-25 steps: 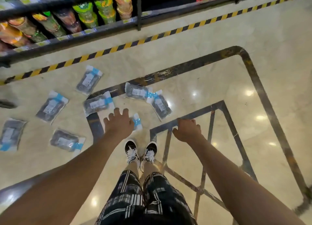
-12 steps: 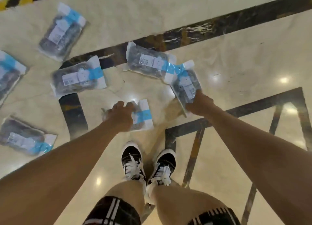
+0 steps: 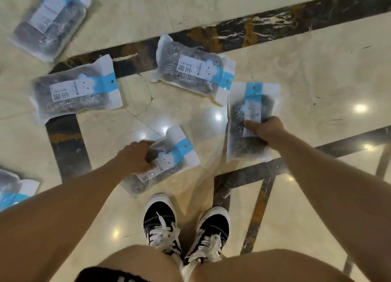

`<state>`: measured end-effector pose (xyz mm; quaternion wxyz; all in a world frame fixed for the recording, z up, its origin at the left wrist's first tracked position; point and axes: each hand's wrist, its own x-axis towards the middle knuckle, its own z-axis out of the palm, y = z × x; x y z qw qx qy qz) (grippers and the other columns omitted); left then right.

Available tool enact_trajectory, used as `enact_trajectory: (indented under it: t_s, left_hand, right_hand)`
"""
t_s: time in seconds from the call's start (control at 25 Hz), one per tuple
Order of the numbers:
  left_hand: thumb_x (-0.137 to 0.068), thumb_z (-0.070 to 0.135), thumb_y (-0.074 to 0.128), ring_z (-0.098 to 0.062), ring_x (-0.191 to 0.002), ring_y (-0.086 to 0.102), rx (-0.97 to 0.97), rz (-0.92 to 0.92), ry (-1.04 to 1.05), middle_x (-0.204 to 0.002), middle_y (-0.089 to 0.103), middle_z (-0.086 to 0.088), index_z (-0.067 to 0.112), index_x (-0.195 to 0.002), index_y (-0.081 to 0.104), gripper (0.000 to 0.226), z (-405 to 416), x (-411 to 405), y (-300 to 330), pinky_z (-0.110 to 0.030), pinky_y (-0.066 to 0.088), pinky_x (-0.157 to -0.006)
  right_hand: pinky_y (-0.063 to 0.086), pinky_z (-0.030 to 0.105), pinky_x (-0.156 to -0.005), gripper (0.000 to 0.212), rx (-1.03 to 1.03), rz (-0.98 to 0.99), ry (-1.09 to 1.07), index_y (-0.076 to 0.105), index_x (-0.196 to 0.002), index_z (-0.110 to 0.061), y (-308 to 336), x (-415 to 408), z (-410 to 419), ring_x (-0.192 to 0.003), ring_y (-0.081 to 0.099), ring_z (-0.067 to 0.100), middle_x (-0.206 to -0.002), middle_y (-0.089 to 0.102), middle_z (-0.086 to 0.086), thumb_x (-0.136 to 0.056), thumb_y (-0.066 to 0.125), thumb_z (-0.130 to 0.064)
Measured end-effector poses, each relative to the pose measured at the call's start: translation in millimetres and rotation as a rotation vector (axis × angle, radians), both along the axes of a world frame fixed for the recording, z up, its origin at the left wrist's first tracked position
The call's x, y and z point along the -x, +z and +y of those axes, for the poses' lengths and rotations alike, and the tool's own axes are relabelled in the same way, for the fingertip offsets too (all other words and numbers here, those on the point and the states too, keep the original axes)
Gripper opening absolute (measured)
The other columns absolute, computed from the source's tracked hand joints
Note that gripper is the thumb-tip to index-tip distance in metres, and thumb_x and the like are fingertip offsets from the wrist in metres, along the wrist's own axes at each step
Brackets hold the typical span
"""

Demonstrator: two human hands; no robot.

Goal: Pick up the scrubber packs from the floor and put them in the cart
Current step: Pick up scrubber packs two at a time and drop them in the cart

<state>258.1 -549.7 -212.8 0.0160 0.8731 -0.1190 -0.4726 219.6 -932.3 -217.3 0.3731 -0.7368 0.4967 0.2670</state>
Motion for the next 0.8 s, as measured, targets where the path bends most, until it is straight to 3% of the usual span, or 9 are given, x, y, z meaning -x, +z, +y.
enact_trajectory:
  t_s: [0.12, 0.24, 0.32, 0.4, 0.48, 0.64, 0.72, 0.8]
  left_hand:
    - [-0.087, 0.039, 0.074, -0.032, -0.094, 0.062, 0.052, 0.068, 0.212, -0.106, 0.065, -0.014, 0.009, -0.108, 0.05, 0.044, -2.3, 18.0, 48.4, -0.031, 0.039, -0.065]
    - [-0.089, 0.032, 0.075, -0.025, -0.084, 0.056, 0.177, 0.117, 0.591, -0.091, 0.057, -0.005, 0.012, -0.095, 0.049, 0.033, -12.4, 34.6, 129.6, -0.033, 0.036, -0.062]
    - [-0.085, 0.024, 0.076, -0.024, -0.08, 0.062, 0.308, 0.16, 0.875, -0.084, 0.063, -0.003, 0.016, -0.089, 0.057, 0.021, -19.4, 41.3, 198.8, -0.033, 0.047, -0.064]
    - [-0.067, 0.039, 0.077, -0.032, -0.086, 0.071, 0.372, 0.16, 1.035, -0.09, 0.073, -0.011, 0.014, -0.095, 0.067, 0.039, -23.4, 43.9, 264.8, -0.048, 0.06, -0.077]
    - [-0.057, 0.049, 0.071, -0.037, -0.09, 0.073, 0.476, 0.15, 1.066, -0.097, 0.076, -0.017, 0.01, -0.104, 0.07, 0.061, -25.3, 48.0, 323.9, -0.056, 0.058, -0.083]
    - [-0.081, 0.034, 0.076, -0.03, -0.088, 0.077, 0.623, 0.11, 1.185, -0.1, 0.079, -0.014, 0.007, -0.113, 0.07, 0.043, -36.0, 56.9, 459.5, -0.047, 0.063, -0.08]
    - [-0.082, 0.044, 0.078, -0.023, -0.09, 0.078, 0.666, 0.103, 1.187, -0.101, 0.08, -0.005, 0.011, -0.118, 0.07, 0.049, -38.9, 65.7, 519.7, -0.044, 0.062, -0.084]
    - [-0.077, 0.052, 0.08, -0.023, -0.092, 0.078, 0.72, 0.103, 1.196, -0.101, 0.081, -0.003, 0.015, -0.116, 0.072, 0.055, -35.4, 76.3, 573.2, -0.046, 0.061, -0.088]
  right_hand:
    - [0.057, 0.041, -0.09, 0.058, -0.059, 0.044, 0.081, 0.061, -0.126, -0.005, 43.1, 26.7, 33.3, -0.104, 0.065, 0.03, -0.116, 0.068, 0.01, -0.084, 0.082, -0.039]
    - [0.061, 0.045, -0.086, 0.053, -0.087, 0.035, 0.13, 0.068, -0.118, -0.006, 115.6, 49.2, 53.8, -0.099, 0.07, 0.029, -0.11, 0.073, 0.011, -0.079, 0.084, -0.04]
    - [0.063, 0.05, -0.081, 0.046, -0.088, -0.019, 0.12, 0.072, -0.11, -0.006, 181.5, 57.7, 60.7, -0.089, 0.073, 0.028, -0.101, 0.076, 0.012, -0.078, 0.085, -0.036]
    - [0.064, 0.051, -0.076, 0.045, -0.098, -0.063, 0.111, 0.07, -0.107, -0.007, 247.7, 63.6, 65.9, -0.083, 0.074, 0.026, -0.096, 0.076, 0.01, -0.075, 0.087, -0.035]
    - [0.064, 0.05, -0.074, 0.042, -0.116, -0.134, 0.104, 0.069, -0.103, -0.009, 317.4, 63.8, 68.7, -0.08, 0.073, 0.023, -0.093, 0.076, 0.007, -0.074, 0.088, -0.033]
    - [0.063, 0.05, -0.08, 0.047, -0.162, -0.291, 0.046, 0.072, -0.101, -0.02, 462.2, 68.1, 72.0, -0.086, 0.076, 0.021, -0.096, 0.079, 0.001, -0.066, 0.09, -0.044]
    - [0.063, 0.048, -0.082, 0.058, -0.185, -0.36, 0.048, 0.076, -0.104, -0.02, 527.4, 75.5, 75.1, -0.087, 0.077, 0.016, -0.095, 0.08, -0.003, -0.06, 0.087, -0.057]
    - [0.063, 0.047, -0.082, 0.055, -0.165, -0.431, 0.063, 0.077, -0.102, -0.022, 584.1, 84.2, 78.8, -0.086, 0.077, 0.014, -0.092, 0.08, -0.005, -0.064, 0.084, -0.061]
